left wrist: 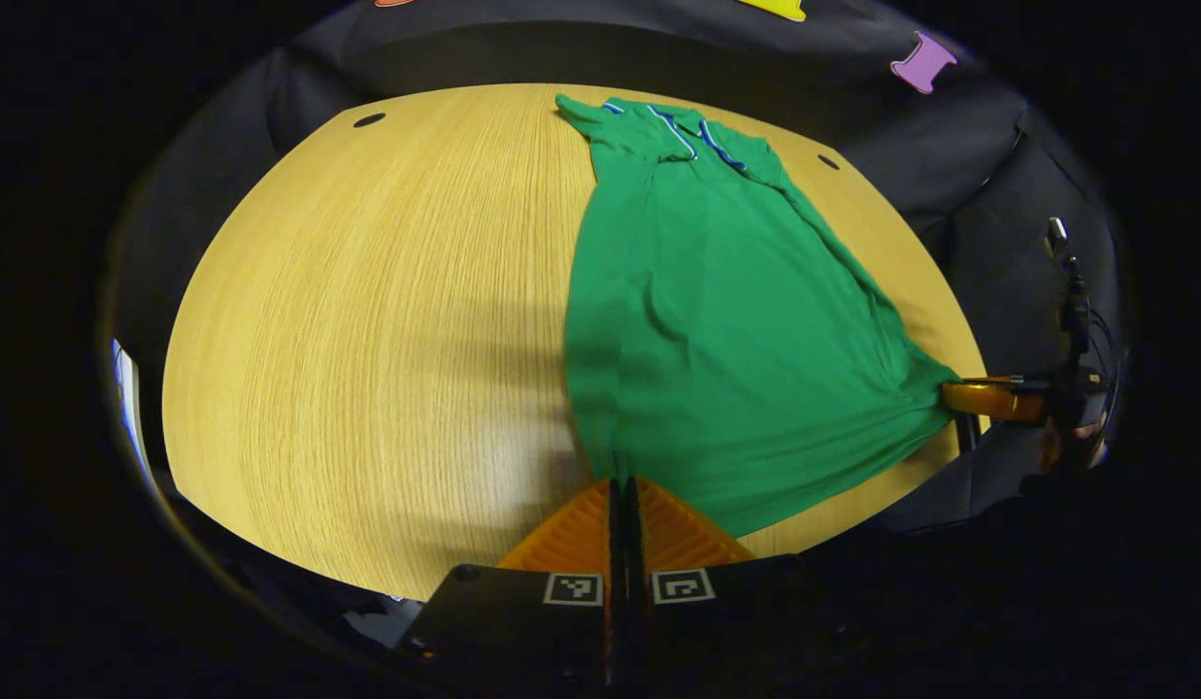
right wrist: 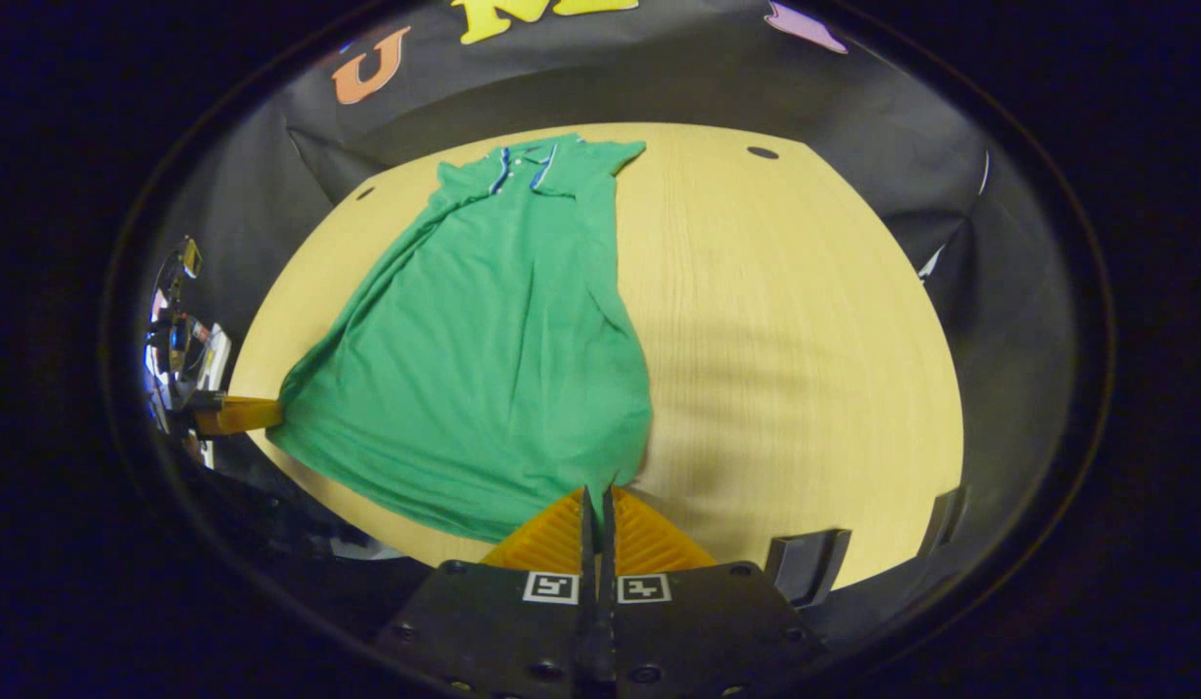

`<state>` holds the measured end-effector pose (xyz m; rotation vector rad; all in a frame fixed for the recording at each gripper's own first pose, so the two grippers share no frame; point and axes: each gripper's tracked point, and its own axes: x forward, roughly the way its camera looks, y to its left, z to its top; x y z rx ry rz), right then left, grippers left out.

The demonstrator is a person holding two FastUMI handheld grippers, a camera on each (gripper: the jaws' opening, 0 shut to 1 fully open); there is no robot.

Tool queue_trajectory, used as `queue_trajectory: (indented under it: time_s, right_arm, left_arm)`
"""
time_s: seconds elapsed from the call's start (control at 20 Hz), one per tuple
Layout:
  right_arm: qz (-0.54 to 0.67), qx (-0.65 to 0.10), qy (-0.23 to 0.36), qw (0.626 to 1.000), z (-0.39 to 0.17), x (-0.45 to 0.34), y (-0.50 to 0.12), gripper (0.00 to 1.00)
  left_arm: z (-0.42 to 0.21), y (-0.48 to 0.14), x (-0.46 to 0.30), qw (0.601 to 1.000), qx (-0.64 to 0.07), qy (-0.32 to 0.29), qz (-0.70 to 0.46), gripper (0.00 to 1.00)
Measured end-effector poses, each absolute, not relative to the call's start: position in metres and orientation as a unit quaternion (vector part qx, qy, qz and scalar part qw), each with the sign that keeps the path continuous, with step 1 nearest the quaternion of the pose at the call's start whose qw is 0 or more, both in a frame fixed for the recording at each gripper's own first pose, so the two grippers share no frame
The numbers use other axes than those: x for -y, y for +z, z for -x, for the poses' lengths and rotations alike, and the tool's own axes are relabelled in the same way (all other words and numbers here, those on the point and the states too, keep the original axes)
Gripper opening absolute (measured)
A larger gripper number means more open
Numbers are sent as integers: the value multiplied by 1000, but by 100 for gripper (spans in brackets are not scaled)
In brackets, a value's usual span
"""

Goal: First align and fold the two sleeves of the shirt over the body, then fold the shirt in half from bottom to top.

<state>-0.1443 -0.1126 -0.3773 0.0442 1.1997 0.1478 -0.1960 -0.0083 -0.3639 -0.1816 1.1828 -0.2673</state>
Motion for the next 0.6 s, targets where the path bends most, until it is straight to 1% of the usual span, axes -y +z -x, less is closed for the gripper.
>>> queue_trajectory:
  time_s: [0.4,0.6]
  right_arm:
    - [-47,-497,71,863,66,112,-312,0]
    - [-46,-471,75,878,24,114,-289,0]
  left_arm:
    - [146,-331,12,847,-505,-142,86,6]
    - [94,-294,15,863,-475,-150,86,6]
